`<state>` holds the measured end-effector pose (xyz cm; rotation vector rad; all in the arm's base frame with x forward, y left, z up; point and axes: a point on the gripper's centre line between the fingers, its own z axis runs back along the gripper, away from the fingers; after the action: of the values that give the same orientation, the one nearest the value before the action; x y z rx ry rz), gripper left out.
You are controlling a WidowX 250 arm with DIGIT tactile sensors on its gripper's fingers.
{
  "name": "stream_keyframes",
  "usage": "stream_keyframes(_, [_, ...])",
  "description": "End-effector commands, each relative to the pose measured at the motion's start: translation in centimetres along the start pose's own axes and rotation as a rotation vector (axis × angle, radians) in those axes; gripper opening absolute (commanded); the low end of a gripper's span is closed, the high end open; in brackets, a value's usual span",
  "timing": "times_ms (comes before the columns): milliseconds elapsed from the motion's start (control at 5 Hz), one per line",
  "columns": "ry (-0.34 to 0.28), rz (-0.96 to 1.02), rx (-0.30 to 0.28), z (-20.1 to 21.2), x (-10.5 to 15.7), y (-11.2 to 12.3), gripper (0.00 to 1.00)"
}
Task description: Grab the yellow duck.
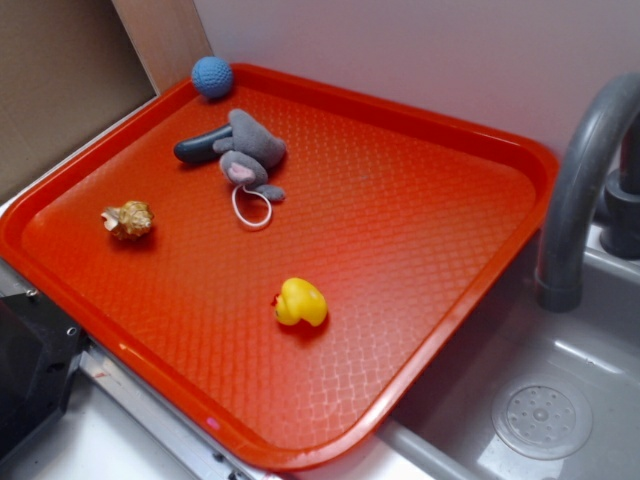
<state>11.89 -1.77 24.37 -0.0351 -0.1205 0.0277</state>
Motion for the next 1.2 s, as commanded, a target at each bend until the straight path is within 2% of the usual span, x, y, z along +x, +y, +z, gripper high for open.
stream_keyframes(0, [0.0, 0.0, 0.0, 0.0, 0.0, 0.0, 1.0])
stream_keyframes(200, [-0.042, -0.256, 0.036, -1.6, 1.9, -2.1, 1.0])
stream_keyframes(400, [-0.14, -0.504, 0.002, -2.6, 3.0, -4.2, 1.0])
stream_keyframes(600, [-0.177, -0.752, -0.03, -5.3, 3.6, -7.0, 1.0])
stream_keyframes(800, [-0.131, -0.977, -0.165, -9.1, 3.7, -9.3, 1.0])
stream_keyframes(1000, [-0.076, -1.213, -0.247, -11.6, 3.0, -10.5, 1.0])
